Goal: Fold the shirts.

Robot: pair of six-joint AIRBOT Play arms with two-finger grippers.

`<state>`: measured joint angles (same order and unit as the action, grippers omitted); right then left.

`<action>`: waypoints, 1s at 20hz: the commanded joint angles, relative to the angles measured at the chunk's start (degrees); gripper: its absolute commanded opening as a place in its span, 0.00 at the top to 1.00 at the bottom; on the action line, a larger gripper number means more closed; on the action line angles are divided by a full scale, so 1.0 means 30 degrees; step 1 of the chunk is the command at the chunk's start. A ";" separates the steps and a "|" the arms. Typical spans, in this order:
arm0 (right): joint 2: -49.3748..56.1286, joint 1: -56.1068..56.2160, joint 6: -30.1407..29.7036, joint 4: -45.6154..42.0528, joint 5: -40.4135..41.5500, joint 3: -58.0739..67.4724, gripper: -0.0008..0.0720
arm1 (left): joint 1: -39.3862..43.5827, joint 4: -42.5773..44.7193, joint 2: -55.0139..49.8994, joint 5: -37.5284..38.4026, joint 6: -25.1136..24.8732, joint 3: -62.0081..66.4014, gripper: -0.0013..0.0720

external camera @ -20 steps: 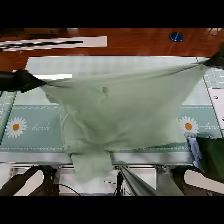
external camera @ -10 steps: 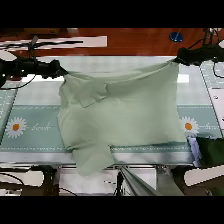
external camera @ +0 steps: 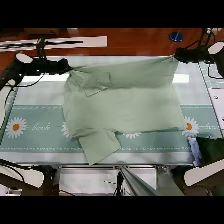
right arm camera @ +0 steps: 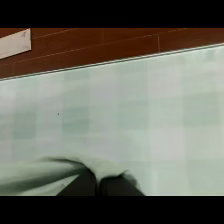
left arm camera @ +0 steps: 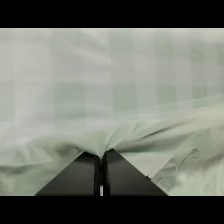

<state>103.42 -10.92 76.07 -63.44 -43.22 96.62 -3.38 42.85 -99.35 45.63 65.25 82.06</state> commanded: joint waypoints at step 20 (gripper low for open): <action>0.0466 -0.1282 0.0182 -0.2878 -0.9916 -0.0568 0.95 | 0.0554 0.5049 0.0087 0.8524 0.3854 -0.0984 0.96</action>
<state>104.14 -14.74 77.10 -71.55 -73.23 95.20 -2.07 56.14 -97.86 70.52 75.24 79.59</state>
